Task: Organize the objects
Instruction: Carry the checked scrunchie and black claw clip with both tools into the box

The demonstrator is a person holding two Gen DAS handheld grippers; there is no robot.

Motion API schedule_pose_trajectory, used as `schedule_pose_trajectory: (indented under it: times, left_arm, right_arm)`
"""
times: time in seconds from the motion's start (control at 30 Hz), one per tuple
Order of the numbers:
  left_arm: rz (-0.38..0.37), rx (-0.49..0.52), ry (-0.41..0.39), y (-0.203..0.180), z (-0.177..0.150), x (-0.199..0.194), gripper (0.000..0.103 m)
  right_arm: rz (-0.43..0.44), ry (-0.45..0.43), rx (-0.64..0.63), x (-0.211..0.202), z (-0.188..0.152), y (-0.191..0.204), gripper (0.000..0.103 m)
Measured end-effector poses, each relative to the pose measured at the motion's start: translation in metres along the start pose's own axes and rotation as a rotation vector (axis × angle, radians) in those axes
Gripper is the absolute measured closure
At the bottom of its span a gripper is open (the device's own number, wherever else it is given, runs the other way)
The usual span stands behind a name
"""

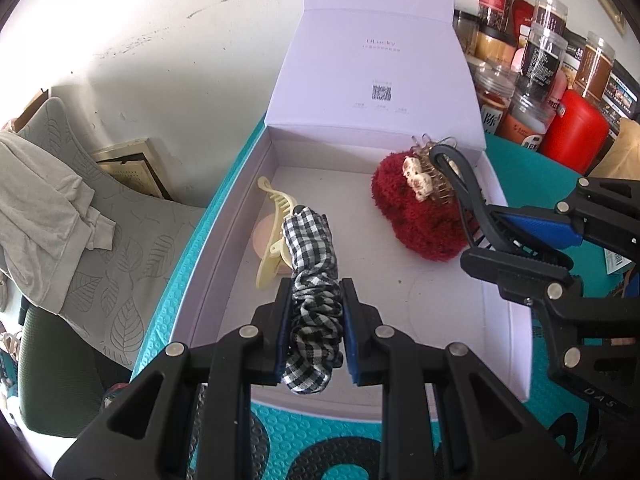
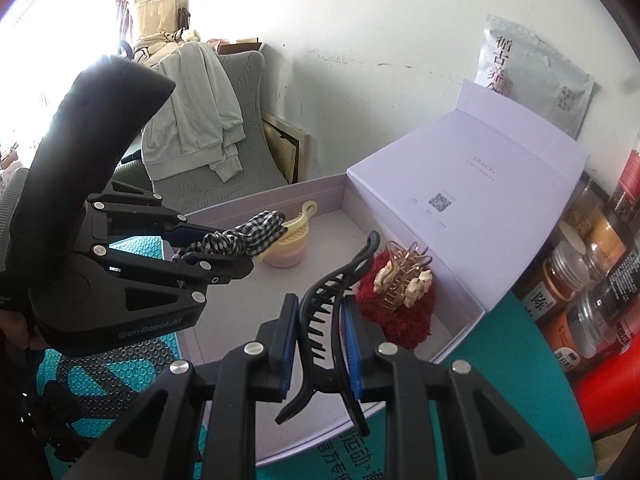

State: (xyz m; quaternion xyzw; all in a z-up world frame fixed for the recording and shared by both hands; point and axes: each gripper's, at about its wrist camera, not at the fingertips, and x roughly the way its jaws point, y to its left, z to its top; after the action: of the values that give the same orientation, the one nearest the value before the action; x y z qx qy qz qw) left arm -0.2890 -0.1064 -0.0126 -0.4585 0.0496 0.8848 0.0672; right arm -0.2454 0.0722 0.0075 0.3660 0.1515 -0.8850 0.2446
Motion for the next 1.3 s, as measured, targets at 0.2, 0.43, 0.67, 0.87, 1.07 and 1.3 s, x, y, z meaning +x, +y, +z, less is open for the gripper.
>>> schedule_pose_trajectory:
  times: [0.2, 0.43, 0.67, 0.87, 1.07, 1.3]
  left_arm:
    - [-0.01, 0.016, 0.021, 0.0, 0.0, 0.018, 0.082]
    - [-0.024, 0.035, 0.045, -0.001, 0.0, 0.035, 0.082]
    - [-0.034, 0.034, 0.073, -0.001, 0.0, 0.049, 0.082]
    - [-0.05, 0.037, 0.104, -0.001, -0.002, 0.061, 0.082]
    - [-0.065, 0.042, 0.123, -0.006, -0.004, 0.071, 0.082]
    - [-0.073, 0.048, 0.129, -0.009, -0.001, 0.076, 0.082]
  right_arm:
    - [0.01, 0.032, 0.014, 0.018, -0.005, -0.002, 0.082]
    - [0.016, 0.062, 0.026, 0.033, -0.011, -0.003, 0.082]
    - [0.024, 0.089, 0.036, 0.044, -0.015, -0.004, 0.082]
    - [0.028, 0.12, 0.041, 0.055, -0.018, -0.004, 0.082]
    - [0.04, 0.143, 0.057, 0.062, -0.019, -0.007, 0.082]
    - [0.043, 0.158, 0.065, 0.067, -0.019, -0.009, 0.082]
